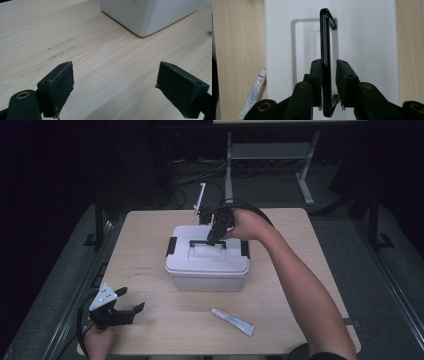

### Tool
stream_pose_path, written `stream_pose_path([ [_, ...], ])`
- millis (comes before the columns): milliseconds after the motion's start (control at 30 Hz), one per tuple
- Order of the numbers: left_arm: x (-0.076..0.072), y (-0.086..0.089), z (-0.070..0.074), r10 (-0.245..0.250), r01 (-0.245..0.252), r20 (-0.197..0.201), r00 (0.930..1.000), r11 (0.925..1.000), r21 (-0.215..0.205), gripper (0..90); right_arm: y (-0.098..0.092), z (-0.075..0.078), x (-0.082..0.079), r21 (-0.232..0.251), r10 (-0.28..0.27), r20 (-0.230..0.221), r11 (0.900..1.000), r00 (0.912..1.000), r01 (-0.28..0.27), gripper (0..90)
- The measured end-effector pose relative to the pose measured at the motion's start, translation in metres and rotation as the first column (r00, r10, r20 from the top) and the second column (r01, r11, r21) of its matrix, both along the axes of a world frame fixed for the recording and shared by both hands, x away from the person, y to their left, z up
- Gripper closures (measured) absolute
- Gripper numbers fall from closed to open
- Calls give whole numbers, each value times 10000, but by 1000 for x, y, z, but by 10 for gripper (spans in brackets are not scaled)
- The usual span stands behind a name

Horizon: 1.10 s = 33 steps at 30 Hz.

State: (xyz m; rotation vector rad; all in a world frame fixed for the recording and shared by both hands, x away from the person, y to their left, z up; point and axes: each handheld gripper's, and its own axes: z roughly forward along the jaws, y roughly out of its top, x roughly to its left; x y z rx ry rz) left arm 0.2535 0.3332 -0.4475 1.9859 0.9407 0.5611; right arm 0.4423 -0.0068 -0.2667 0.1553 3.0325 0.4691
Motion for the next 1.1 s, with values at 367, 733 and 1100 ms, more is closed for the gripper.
stream_pose_path([
  [367, 0, 1, 0, 8, -8, 10, 10000, 10000, -51, 134, 4, -5, 15, -83, -145, -302, 9999, 9994, 142, 791],
  [733, 0, 1, -1, 48, -48, -17, 10000, 10000, -61, 134, 8, -8, 20, -192, 44, -591, 9998, 9982, -55, 833],
  [1100, 0, 2, 0, 51, -51, -29, 10000, 10000, -85, 134, 9, -6, 20, -222, 251, -528, 9994, 9983, -263, 841],
])
